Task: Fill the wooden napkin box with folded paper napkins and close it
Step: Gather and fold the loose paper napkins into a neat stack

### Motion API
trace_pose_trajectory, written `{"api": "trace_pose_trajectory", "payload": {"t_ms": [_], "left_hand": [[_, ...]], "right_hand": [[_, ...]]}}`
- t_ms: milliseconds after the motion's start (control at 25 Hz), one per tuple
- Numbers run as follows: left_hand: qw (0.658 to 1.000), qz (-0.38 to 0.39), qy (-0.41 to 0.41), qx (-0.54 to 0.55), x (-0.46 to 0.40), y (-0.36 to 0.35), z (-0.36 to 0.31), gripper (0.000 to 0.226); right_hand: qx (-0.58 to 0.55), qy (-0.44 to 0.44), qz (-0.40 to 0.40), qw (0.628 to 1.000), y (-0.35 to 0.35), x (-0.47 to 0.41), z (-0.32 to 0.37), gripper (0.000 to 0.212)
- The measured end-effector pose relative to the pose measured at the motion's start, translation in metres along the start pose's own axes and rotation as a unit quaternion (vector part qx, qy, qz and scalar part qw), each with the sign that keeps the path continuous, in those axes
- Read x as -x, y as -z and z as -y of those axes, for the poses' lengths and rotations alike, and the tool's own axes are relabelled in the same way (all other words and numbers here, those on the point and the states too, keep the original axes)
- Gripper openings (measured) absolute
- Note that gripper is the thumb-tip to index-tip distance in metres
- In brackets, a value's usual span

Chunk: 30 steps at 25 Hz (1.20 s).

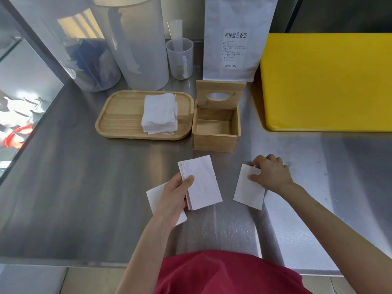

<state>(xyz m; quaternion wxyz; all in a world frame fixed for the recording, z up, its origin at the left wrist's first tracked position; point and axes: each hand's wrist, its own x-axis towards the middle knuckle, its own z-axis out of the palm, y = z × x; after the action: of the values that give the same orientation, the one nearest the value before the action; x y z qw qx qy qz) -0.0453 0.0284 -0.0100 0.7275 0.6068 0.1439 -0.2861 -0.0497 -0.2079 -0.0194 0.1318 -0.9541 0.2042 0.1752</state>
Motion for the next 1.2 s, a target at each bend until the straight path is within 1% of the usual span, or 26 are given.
{"api": "trace_pose_trajectory", "payload": {"t_ms": [160,280,400,520,640,760,840,920,1080,1200], "left_hand": [[1.000,-0.004,0.005,-0.004,0.000,0.000,-0.001,0.018],[1.000,-0.004,0.009,-0.006,-0.001,-0.002,-0.002,0.023],[1.000,-0.001,0.006,-0.004,-0.001,-0.002,-0.001,0.019],[1.000,-0.001,0.005,0.000,0.000,-0.001,0.000,0.018],[1.000,-0.008,0.000,0.003,0.001,0.002,-0.001,0.017],[1.000,-0.025,-0.004,0.009,0.001,0.004,-0.003,0.015],[0.999,-0.032,-0.008,0.019,0.001,0.007,-0.004,0.015],[0.999,-0.036,-0.009,0.031,0.001,0.008,-0.006,0.017],[0.999,-0.037,-0.006,0.029,0.002,0.010,-0.005,0.019],[1.000,-0.020,-0.018,0.014,0.003,0.012,-0.003,0.021]], "right_hand": [[-0.005,0.000,0.001,1.000,0.000,-0.002,0.002,0.033],[-0.020,0.013,-0.027,0.999,-0.006,0.002,0.003,0.025],[-0.043,0.021,-0.058,0.997,-0.010,0.005,0.004,0.020],[-0.133,0.022,-0.080,0.988,-0.007,0.006,0.005,0.016],[-0.226,0.050,-0.078,0.970,0.000,0.007,0.011,0.015],[-0.257,0.088,-0.053,0.961,0.014,0.013,0.024,0.015],[-0.272,0.131,-0.020,0.953,0.026,0.021,0.032,0.008],[-0.301,0.172,0.026,0.938,0.038,0.031,0.040,0.001],[-0.332,0.209,0.096,0.915,0.056,0.043,0.053,0.010],[-0.333,0.244,0.141,0.900,0.064,0.045,0.065,0.013]]}}
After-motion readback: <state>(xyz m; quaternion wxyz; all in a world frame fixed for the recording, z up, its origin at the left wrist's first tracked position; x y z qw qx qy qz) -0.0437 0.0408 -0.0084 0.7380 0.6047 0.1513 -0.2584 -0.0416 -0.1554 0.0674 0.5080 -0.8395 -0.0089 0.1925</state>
